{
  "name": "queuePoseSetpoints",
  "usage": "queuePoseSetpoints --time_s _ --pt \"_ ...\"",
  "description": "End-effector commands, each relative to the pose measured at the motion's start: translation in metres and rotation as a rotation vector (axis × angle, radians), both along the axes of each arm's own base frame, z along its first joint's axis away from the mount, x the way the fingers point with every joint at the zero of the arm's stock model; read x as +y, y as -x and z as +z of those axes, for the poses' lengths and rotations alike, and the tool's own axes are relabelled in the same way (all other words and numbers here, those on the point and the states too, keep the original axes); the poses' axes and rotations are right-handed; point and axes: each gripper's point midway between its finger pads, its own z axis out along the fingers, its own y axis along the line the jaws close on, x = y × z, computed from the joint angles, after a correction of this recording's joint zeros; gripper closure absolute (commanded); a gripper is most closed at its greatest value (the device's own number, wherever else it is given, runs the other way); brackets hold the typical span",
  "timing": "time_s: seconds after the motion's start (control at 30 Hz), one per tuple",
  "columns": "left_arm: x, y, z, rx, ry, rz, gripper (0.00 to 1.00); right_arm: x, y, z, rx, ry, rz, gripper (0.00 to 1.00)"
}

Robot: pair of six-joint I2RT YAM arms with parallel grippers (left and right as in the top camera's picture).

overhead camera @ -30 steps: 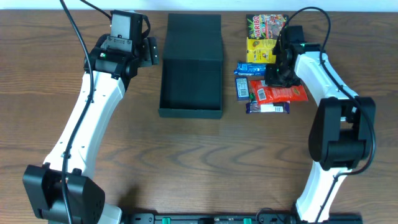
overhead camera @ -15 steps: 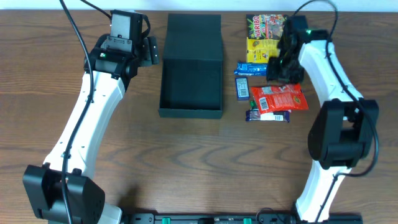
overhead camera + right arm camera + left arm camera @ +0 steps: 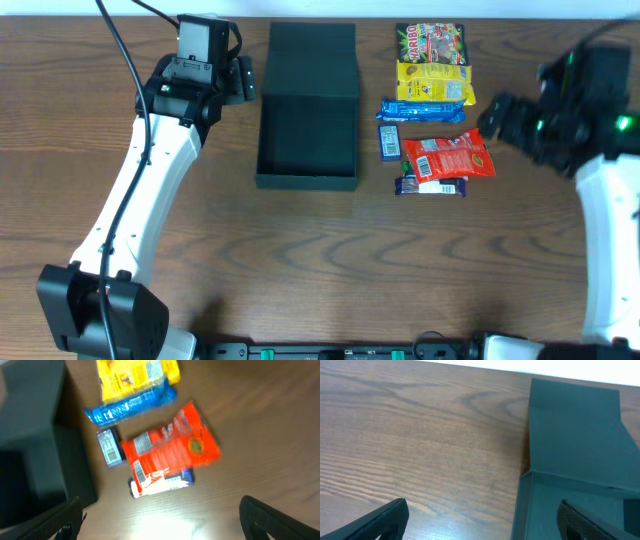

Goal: Pack container

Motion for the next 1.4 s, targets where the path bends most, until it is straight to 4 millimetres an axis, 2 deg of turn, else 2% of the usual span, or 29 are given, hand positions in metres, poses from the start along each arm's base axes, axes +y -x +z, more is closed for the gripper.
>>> queuePoseSetpoints --time_s 0.0,0.17,0.3,0.57,0.63,0.93,1.27,1.37 --pt "0.001 -0.005 0.001 -0.007 -0.011 -0.011 0.05 0.011 0.023 -0.053 0.096 -0.155 -0.062 0.01" --pt "0.001 -0.004 0.001 -0.005 -0.012 -0.011 0.05 0.009 0.046 -0.118 0.181 -0.341 -0.217 0.01" --pt "0.001 -0.004 0.001 -0.003 -0.012 -0.011 0.05 -0.004 0.056 -0.144 0.177 -0.409 -0.307 0.01" --pt "0.001 -0.004 0.001 -0.006 -0.012 -0.011 0.05 0.002 0.047 -0.168 0.058 -0.493 -0.315 0.03" --pt "0.001 -0.004 0.001 -0.005 -0.012 -0.011 0.04 -0.001 0.038 -0.169 0.001 -0.484 -0.304 0.08" --pt "0.001 -0.004 0.001 -0.005 -0.012 -0.011 0.05 -0.011 0.014 -0.189 -0.047 -0.471 -0.306 0.12" --pt "0.001 -0.005 0.001 -0.004 -0.028 -0.027 0.04 -0.021 -0.003 -0.198 -0.104 -0.444 -0.310 0.14" --pt "0.001 -0.005 0.001 -0.004 -0.028 -0.027 0.04 -0.021 -0.007 -0.201 -0.110 -0.453 -0.311 0.20"
